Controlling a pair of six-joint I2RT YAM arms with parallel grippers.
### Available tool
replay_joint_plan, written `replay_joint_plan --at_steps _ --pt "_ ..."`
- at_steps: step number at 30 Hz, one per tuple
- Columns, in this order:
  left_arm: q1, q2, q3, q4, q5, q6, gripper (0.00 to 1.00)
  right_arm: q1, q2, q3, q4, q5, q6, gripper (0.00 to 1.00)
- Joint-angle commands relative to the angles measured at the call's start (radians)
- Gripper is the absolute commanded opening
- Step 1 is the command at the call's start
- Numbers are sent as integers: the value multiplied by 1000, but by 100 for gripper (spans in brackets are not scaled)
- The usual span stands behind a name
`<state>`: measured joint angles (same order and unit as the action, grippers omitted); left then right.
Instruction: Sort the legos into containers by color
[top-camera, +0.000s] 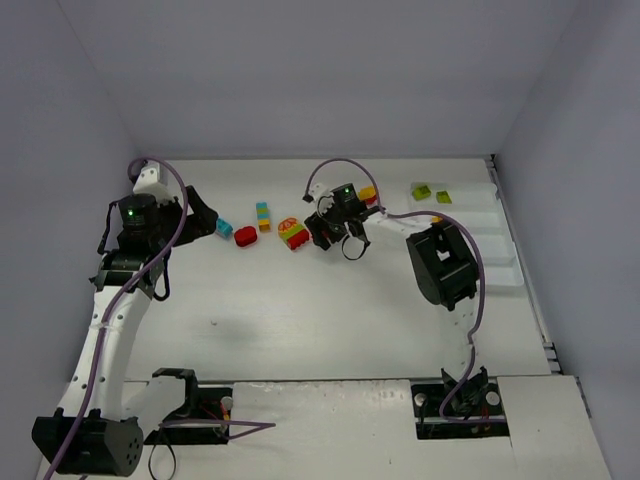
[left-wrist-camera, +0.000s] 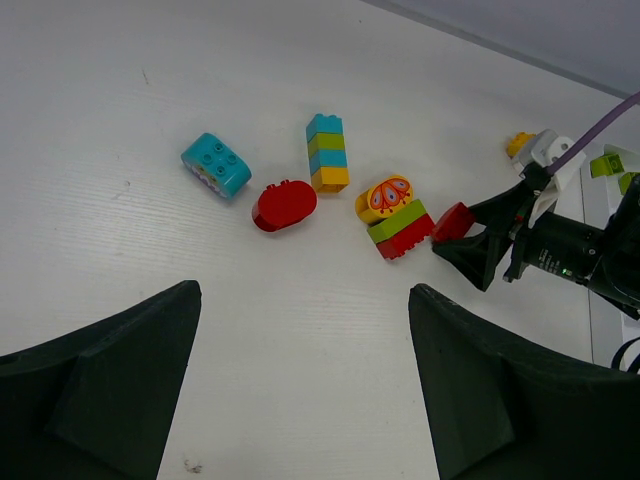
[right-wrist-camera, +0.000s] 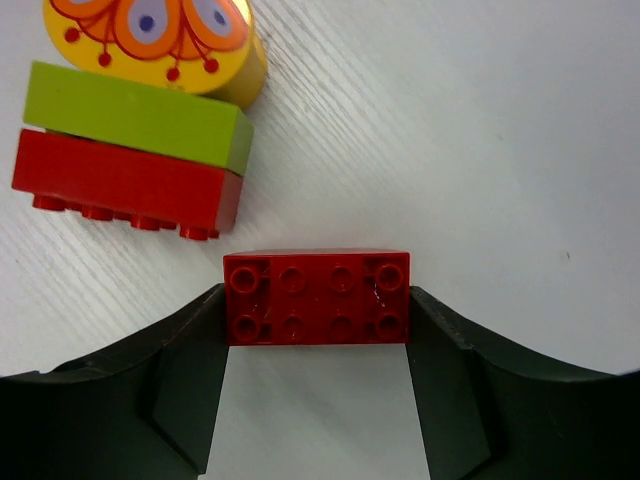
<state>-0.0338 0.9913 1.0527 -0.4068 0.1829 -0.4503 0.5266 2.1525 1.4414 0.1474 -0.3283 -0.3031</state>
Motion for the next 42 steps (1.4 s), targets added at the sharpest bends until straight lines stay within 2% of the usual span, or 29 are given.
replay_joint_plan --at_steps 1,7,11,15,18,27,28,30,31,34,37,42 --pt "-6 -11 29 51 7 -1 78 -40 -127 -85 64 98 63 16" --pt "-8 -10 29 52 12 -2 78 -154 -348 -269 130 198 169 14" --pt "-8 -5 29 54 13 -2 78 -284 -472 -369 149 227 240 14" --pt "-8 0 29 54 13 -2 78 -376 -537 -435 136 317 286 15" --pt "-8 6 29 52 18 -4 78 -451 -562 -476 132 325 336 17" --pt "-8 17 30 54 26 -7 78 -504 -583 -549 92 443 395 26" --pt "-8 15 30 54 26 -7 78 -513 -577 -552 90 446 406 28" --pt "-8 17 29 54 24 -5 78 -520 -569 -555 83 439 418 41" --pt "-8 18 29 54 23 -5 78 -522 -566 -555 81 430 418 55" --pt "-8 18 29 54 21 -5 78 -522 -563 -556 81 408 424 75" --pt "-8 18 29 53 17 -5 78 -522 -569 -558 80 400 426 84" --pt "-9 23 26 54 13 -5 78 -521 -617 -561 70 384 441 87"
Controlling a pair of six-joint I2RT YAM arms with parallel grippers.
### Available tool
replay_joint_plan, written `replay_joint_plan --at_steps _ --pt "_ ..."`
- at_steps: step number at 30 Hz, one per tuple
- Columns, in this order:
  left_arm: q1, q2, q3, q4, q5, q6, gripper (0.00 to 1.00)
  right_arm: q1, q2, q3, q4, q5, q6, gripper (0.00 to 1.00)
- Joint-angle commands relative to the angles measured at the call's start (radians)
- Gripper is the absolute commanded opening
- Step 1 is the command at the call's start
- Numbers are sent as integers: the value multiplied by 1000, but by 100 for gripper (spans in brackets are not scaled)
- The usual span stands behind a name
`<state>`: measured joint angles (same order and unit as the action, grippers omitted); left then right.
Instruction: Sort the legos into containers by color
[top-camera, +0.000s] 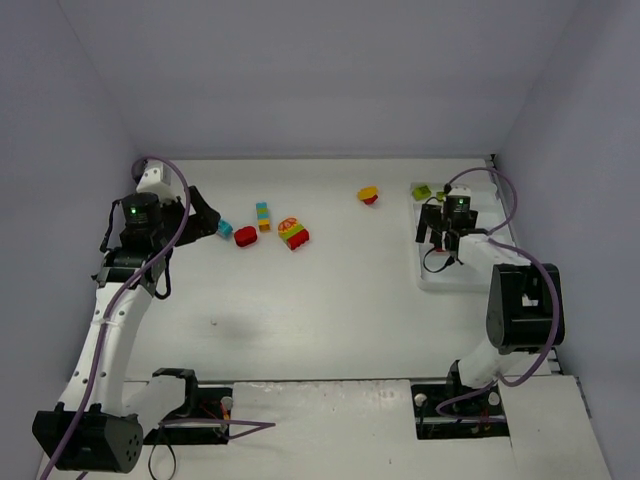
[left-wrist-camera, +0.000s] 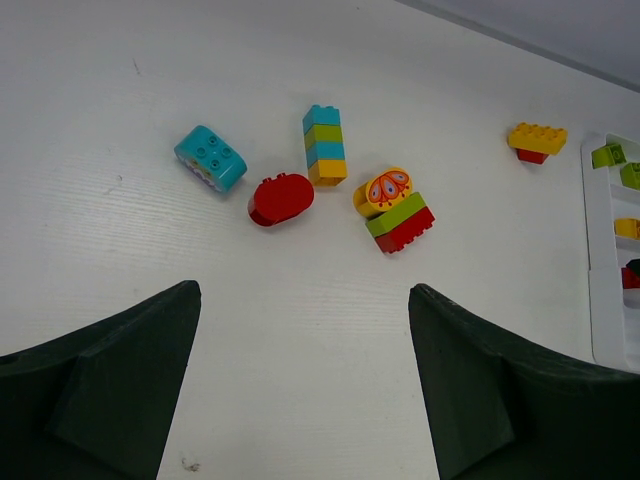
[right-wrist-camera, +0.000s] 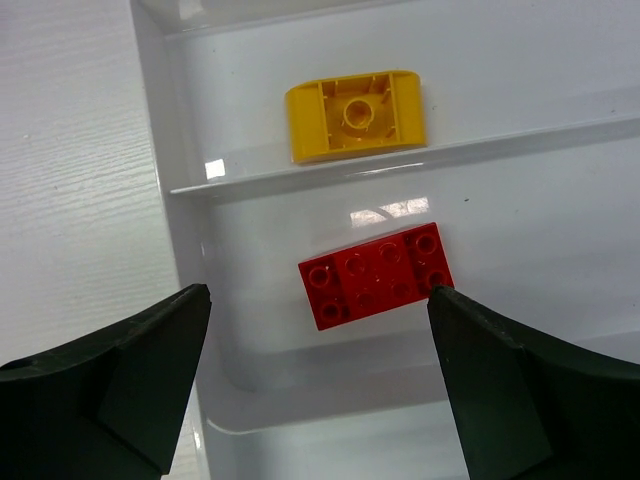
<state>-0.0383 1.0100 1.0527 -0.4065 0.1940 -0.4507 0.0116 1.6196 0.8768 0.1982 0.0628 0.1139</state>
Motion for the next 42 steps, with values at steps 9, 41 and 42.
replay_joint_plan --at_steps 9,41,42 --pt "-159 145 99 -60 -191 24 78 143 -286 -9 27 -54 56 87" --pt "-207 1010 567 -166 -71 742 77 199 -464 -147 173 -284 118 87" --pt "-204 1013 567 -166 -67 744 76 199 -463 -147 173 -285 118 87"
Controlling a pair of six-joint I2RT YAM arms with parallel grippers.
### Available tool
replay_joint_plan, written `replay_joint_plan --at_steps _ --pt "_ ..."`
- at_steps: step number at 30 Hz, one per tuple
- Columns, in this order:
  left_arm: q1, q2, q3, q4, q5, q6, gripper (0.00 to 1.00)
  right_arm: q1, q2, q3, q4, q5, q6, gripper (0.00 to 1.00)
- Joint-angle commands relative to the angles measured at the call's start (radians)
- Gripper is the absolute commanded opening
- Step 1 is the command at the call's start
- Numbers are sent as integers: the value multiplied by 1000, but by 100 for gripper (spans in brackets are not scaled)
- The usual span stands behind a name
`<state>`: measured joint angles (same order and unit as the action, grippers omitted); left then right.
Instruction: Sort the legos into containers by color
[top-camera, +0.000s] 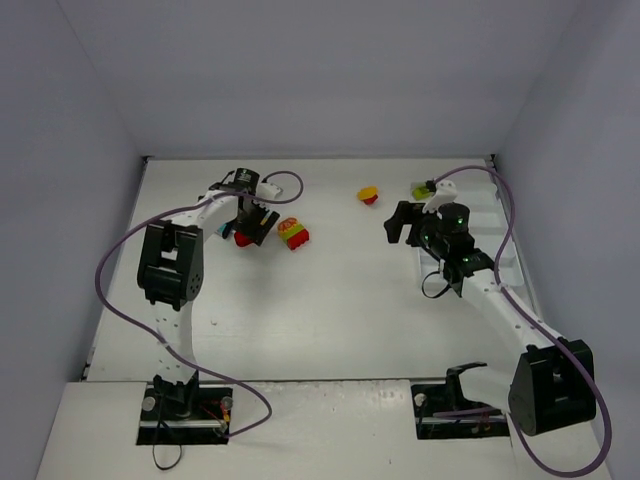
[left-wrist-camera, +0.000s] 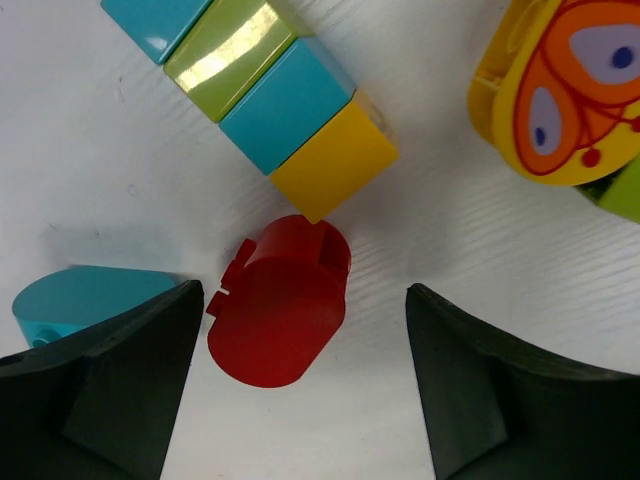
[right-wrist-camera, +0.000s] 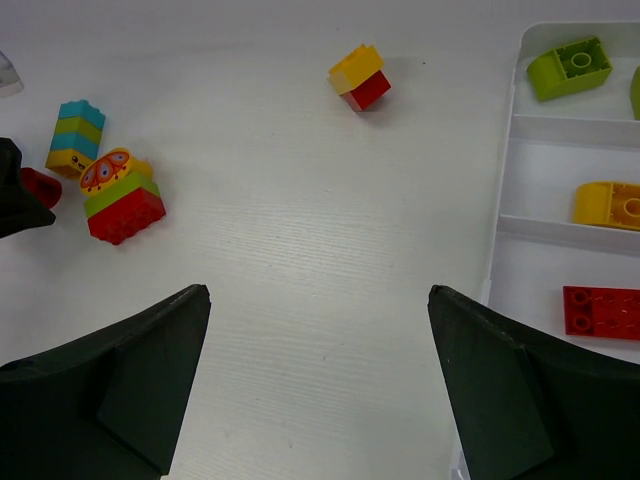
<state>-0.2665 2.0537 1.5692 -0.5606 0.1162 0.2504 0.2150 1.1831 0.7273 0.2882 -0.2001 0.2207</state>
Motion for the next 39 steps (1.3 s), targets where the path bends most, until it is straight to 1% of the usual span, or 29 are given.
replay_joint_plan --at_steps 1,3,4,7,8,11,13,14,15,16,17,18,20,21,22,24,25,26,28,29,30,33,36,39 --pt "29 -21 51 -16 11 46 70 -5 -23 3 86 -24 12 87" --pt "30 -10 52 -24 5 50 62 -5 -17 3 91 -30 12 87" --pt "32 -10 48 -22 2 52 51 -3 -16 3 92 -33 16 87" --pt "30 -10 35 -15 14 44 35 -5 -13 1 100 -41 16 87" --pt "30 -13 35 -16 26 43 24 -5 -14 1 100 -42 16 87" --pt "27 -47 31 -33 62 30 10 -5 -16 4 98 -62 12 87" --pt "15 -121 -7 -18 83 24 10 -3 -14 11 98 -99 14 87" --pt "7 -154 -33 22 103 24 10 -5 -11 14 98 -117 16 87" --pt "-14 -237 -63 53 117 24 10 -5 -8 18 95 -139 23 87" --pt "-28 -285 -130 82 126 27 10 -3 -7 29 94 -183 29 87" --pt "-42 -329 -165 153 134 29 10 -5 -1 34 92 -206 35 87" --pt "-75 -421 -204 192 158 35 10 -3 3 41 85 -228 57 87" --pt "-118 -509 -305 264 166 38 10 1 12 67 75 -297 83 87" --pt "-143 -580 -331 322 165 39 10 3 13 76 68 -324 116 87" --pt "-190 -613 -354 346 162 38 10 7 15 86 65 -349 135 88" --pt "-288 -722 -414 421 154 35 10 44 -6 144 55 -409 225 88" --pt "-289 -722 -426 421 154 32 10 44 -7 144 55 -409 226 88" --pt "-336 -737 -440 438 146 29 10 76 -13 159 52 -409 236 88" --pt "-387 -780 -474 493 125 30 10 109 -28 202 39 -404 267 88" --pt "-431 -791 -482 508 111 32 10 139 -36 216 32 -400 273 88" --pt "-450 -808 -486 534 106 32 10 155 -39 228 28 -395 287 88" --pt "-513 -817 -485 544 91 41 10 210 -43 267 20 -380 299 88" --pt "-551 -819 -462 544 59 55 10 245 -43 287 6 -364 301 88" --pt "-566 -823 -451 544 57 58 10 274 -42 285 2 -343 299 88"
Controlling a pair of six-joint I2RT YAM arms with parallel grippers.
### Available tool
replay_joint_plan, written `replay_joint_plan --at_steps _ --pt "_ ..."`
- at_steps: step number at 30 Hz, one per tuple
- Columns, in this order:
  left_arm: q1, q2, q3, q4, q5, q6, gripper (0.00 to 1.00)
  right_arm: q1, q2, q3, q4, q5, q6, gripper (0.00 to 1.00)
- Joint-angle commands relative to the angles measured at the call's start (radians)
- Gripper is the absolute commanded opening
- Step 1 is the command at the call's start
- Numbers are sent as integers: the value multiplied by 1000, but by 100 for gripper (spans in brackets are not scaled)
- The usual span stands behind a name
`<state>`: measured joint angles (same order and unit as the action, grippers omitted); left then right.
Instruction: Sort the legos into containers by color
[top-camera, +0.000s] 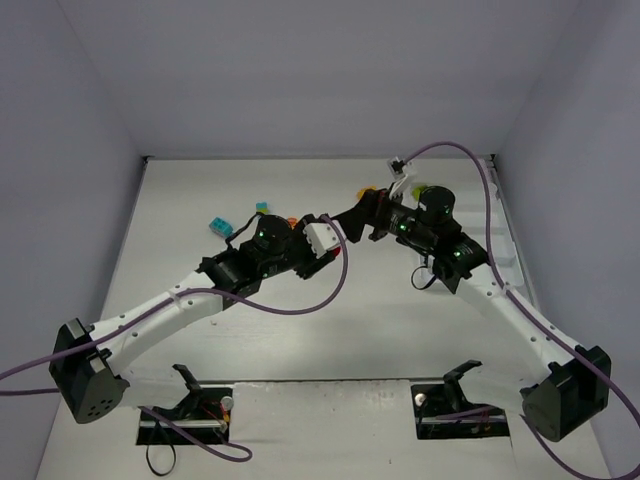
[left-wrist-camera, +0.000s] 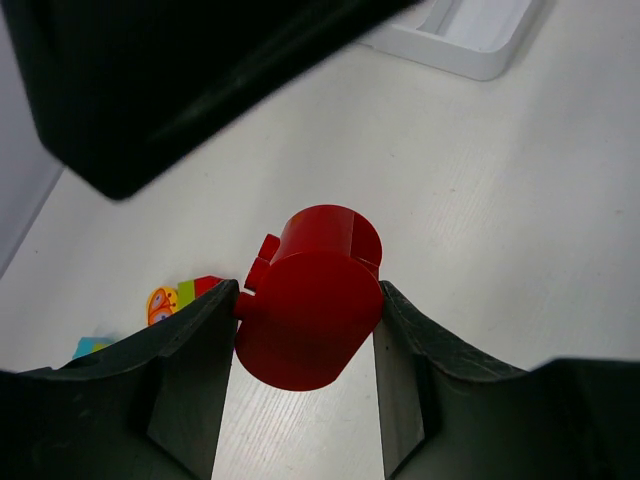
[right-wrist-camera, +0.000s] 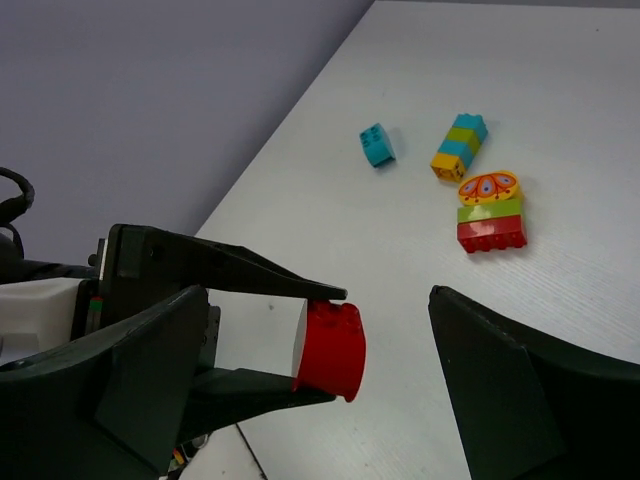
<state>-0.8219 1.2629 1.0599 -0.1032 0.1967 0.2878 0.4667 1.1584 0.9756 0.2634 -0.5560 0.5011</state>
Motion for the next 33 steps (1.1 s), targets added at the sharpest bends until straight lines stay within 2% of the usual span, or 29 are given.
replay_joint_plan --at_steps 1,15,21,24,27,29,30,33 --pt "-13 -34 60 103 -23 19 10 27 -14 34 25 19 19 89" --pt "-16 -36 72 166 -48 -2 10 84 6 -17 -7 96 -7 84" --pt "-16 -37 69 177 -54 -9 10 92 35 -32 -6 103 -13 79" --pt "-16 -33 72 177 -49 -12 10 96 47 -32 -4 107 -19 73" --pt "-16 -25 72 177 -43 -15 10 98 52 -32 -1 117 -27 59" --pt "-16 -20 72 177 -37 -15 10 98 53 -37 0 137 -36 43" --pt "-16 -17 72 175 -36 -16 10 98 52 -37 0 140 -41 28" --pt "-16 -4 80 166 -40 -22 15 98 49 -37 -1 162 -56 8"
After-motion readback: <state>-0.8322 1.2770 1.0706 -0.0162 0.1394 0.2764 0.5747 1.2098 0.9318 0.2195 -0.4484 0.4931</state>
